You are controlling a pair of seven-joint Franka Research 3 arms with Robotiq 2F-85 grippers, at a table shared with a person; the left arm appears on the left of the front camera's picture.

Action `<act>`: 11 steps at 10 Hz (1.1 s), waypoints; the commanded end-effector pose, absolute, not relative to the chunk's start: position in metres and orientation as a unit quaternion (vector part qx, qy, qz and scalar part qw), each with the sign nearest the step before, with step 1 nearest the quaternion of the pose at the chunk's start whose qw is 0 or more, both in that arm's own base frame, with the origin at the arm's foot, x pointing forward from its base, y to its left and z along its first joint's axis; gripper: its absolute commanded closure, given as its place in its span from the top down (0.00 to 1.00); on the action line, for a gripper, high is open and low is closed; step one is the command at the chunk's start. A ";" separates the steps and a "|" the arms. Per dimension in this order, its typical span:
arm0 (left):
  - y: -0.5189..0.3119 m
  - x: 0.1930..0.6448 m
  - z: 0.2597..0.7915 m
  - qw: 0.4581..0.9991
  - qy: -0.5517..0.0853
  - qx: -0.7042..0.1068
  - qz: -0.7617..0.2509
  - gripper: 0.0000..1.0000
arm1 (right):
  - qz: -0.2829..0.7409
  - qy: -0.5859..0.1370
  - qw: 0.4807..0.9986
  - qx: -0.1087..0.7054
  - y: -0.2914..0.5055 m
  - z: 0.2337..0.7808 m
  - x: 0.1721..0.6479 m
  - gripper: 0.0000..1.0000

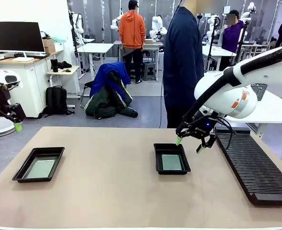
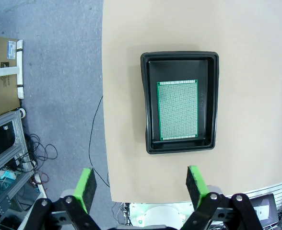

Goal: Inspect and transfer BCBs to ESD trays.
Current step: Pick up the Blank PCB from the PCB Rack and place it in the right ESD tray.

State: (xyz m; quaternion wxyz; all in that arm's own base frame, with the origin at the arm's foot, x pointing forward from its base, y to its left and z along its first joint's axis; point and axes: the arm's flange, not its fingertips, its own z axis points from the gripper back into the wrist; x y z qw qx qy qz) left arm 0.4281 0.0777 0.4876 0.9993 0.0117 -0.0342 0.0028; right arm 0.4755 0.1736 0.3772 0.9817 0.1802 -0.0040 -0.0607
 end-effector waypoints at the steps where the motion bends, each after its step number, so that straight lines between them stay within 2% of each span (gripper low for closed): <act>1: 0.077 0.426 0.487 0.999 -0.036 0.013 0.011 1.00 | -0.067 0.002 0.983 0.169 0.180 0.385 0.471 1.00; 11: 0.077 0.426 0.487 0.999 -0.036 0.013 0.011 1.00 | -0.060 -0.005 0.982 0.178 0.174 0.382 0.474 1.00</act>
